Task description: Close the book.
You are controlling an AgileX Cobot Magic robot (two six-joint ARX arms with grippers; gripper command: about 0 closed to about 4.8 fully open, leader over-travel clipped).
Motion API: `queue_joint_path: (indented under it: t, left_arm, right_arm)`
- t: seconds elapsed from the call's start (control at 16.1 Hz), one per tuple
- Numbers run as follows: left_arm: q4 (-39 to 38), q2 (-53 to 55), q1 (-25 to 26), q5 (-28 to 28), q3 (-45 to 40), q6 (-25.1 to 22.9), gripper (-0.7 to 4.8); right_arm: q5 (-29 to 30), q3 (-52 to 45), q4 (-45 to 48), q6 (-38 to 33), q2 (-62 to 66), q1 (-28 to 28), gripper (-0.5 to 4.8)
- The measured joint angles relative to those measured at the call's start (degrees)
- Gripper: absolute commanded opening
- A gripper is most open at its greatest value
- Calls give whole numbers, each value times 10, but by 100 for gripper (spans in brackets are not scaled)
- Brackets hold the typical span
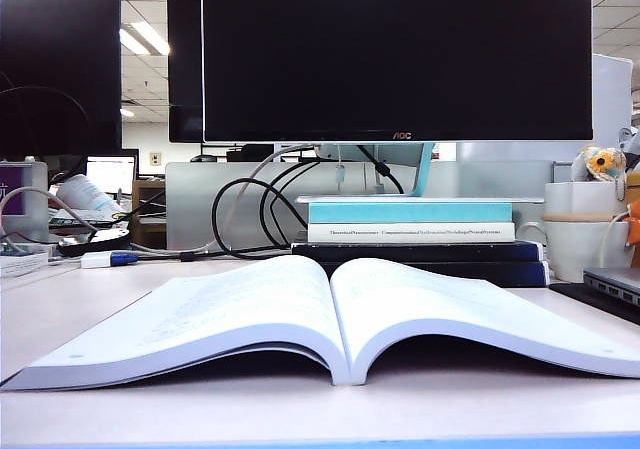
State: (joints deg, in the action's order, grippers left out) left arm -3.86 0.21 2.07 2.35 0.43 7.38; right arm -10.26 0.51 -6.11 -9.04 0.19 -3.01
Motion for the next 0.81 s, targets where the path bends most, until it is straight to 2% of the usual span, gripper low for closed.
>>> queue_joint_path:
  t: [0.31, 0.37, 0.5, 0.68, 0.81]
  left_arm:
    - [1, 0, 0, 0, 0, 2, -5]
    - [1, 0, 0, 7, 0, 15, -5]
    - [14, 0, 0, 99, 9, 42, -5]
    - [-4, 4, 0, 104, 65, 50, -5]
    - [-51, 27, 0, 104, 131, 50, -5]
  right_arm:
    - [19, 0, 7, -1, 0, 0, -1]
    - [28, 0, 7, -1, 0, 0, -1]
    - [50, 16, 3, -4, 0, 0, -2]
    - [24, 45, 28, -31, 0, 0, -3]
    - [25, 83, 36, -44, 26, -3, -3]
